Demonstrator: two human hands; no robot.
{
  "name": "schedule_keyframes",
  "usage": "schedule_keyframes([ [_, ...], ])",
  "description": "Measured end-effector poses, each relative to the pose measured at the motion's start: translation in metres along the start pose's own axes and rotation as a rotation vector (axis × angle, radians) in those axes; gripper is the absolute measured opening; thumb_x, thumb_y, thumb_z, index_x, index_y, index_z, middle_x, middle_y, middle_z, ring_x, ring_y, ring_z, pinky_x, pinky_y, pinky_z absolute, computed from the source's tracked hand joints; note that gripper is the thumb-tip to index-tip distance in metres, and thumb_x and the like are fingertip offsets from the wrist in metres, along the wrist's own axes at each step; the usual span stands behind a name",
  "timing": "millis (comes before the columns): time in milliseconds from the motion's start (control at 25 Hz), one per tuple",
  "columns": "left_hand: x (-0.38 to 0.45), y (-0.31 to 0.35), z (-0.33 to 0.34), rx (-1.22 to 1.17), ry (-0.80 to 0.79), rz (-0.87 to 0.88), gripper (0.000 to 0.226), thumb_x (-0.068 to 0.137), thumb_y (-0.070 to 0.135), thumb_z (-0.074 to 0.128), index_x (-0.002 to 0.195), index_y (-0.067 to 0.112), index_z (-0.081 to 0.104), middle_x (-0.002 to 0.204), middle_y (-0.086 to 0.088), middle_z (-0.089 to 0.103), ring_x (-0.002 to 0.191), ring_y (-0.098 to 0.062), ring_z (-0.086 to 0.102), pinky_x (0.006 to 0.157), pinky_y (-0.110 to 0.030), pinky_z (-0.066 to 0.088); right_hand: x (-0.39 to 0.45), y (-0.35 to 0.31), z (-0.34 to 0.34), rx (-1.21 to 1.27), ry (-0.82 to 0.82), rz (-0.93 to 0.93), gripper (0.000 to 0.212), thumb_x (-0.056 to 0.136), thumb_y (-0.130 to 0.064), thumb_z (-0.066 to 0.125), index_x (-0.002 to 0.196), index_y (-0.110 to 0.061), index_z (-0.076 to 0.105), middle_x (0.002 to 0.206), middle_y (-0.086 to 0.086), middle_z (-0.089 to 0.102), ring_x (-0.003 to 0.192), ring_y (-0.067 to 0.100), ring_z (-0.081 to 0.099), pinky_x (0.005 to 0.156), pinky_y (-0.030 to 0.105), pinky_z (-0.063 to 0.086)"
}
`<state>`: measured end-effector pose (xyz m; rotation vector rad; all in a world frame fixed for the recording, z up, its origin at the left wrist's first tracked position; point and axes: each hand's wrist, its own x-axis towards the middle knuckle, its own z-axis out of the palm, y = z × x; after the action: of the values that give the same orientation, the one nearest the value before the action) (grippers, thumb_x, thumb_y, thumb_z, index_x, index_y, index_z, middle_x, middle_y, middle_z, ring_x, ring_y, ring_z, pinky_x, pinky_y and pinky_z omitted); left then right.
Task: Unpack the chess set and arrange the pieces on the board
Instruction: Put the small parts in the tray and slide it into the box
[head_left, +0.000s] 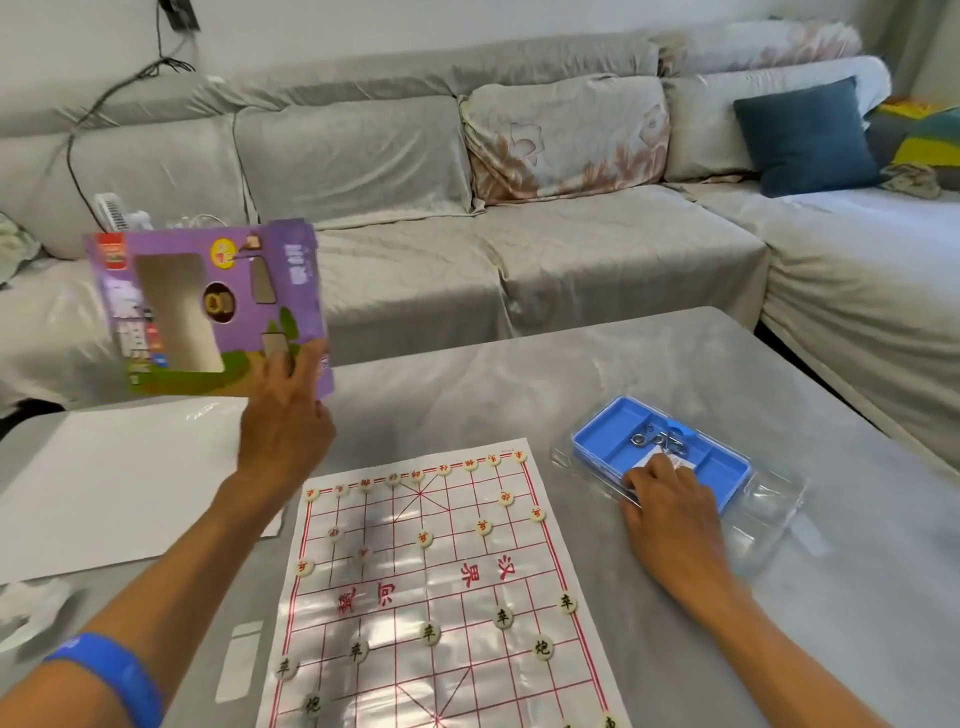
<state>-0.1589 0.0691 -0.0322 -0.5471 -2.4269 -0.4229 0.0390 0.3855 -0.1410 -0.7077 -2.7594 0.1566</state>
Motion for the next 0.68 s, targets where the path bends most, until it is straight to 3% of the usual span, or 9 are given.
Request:
schedule_keyframes([
  [200, -0.033, 0.107, -0.005, -0.185, -0.074, 0.24, 0.064, 0.079, 0.018, 0.069, 0.134, 0.021, 0.035, 0.125, -0.015, 0.049, 0.106, -0.031, 0.044, 0.078, -0.038, 0.051, -0.018, 0.027, -0.027, 0.026, -0.045, 0.144, 0.011, 0.089, -0.027, 0.05, 0.095, -0.022, 0.058, 0.105, -0.002, 0.051, 0.097, 0.023, 0.047, 0.076, 0.035, 0.033],
  [360, -0.06, 0.186, 0.004, -0.236, -0.114, 0.444, 0.068, 0.082, 0.023, 0.063, 0.142, 0.019, 0.032, 0.122, -0.011, 0.051, 0.101, -0.028, 0.046, 0.081, -0.039, 0.052, -0.035, 0.056, -0.039, 0.097, -0.108, 0.161, 0.019, 0.088, -0.032, 0.053, 0.106, -0.026, 0.056, 0.111, -0.002, 0.052, 0.103, 0.022, 0.047, 0.082, 0.034, 0.035],
  [520, -0.077, 0.246, 0.023, -0.322, -0.228, 0.463, 0.069, 0.081, 0.019, 0.057, 0.145, 0.02, 0.032, 0.12, -0.003, 0.051, 0.097, -0.023, 0.041, 0.085, -0.037, 0.047, -0.054, 0.077, -0.058, 0.409, -0.073, 0.236, 0.039, 0.085, -0.028, 0.061, 0.123, -0.025, 0.053, 0.12, -0.001, 0.056, 0.11, 0.023, 0.051, 0.092, 0.038, 0.042],
  [680, -0.09, 0.277, 0.039, -0.39, -0.397, 0.38, 0.061, 0.085, 0.026, 0.055, 0.142, 0.026, 0.033, 0.13, 0.001, 0.047, 0.11, -0.02, 0.03, 0.094, -0.034, 0.039, -0.065, 0.107, -0.068, 0.226, -0.078, 0.288, 0.036, 0.087, -0.036, 0.057, 0.121, -0.027, 0.055, 0.125, -0.004, 0.055, 0.117, 0.024, 0.045, 0.095, 0.036, 0.038],
])
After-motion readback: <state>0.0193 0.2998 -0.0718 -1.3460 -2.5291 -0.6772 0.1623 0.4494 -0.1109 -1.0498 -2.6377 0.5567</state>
